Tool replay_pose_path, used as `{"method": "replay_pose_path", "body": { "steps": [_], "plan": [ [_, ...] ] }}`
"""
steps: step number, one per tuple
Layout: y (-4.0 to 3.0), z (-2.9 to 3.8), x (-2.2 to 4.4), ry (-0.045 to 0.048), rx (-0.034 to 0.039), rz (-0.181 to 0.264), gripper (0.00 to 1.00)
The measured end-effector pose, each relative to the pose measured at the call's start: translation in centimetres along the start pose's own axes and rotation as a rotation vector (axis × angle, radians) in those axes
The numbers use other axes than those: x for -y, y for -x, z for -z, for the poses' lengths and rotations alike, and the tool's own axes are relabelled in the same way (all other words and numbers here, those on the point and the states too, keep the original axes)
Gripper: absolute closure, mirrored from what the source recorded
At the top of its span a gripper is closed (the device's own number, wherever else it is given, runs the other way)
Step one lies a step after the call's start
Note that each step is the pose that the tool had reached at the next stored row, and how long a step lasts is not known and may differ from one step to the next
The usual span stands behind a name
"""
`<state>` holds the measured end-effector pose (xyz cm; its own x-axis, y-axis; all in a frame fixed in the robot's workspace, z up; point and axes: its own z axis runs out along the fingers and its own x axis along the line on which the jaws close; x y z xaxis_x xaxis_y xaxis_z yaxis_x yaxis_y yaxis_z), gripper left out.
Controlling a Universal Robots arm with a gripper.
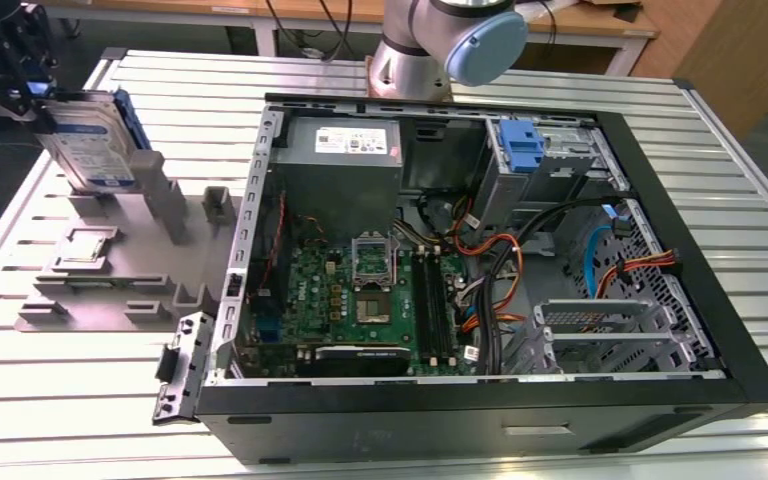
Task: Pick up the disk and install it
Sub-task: 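Pick up the disk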
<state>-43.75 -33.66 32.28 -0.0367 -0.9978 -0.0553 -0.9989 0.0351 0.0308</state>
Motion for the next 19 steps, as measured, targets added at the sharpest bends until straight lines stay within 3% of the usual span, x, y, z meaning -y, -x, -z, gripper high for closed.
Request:
{"method": "replay_pose_path", "body": {
  "steps": [12,19],
  "plan": [
    [0.01,0.27,-0.01,0.0004,0.0,0.0,0.63],
    [0.08,1.45,-0.05,0.0001,0.0028,0.0,0.63]
  ]
}}
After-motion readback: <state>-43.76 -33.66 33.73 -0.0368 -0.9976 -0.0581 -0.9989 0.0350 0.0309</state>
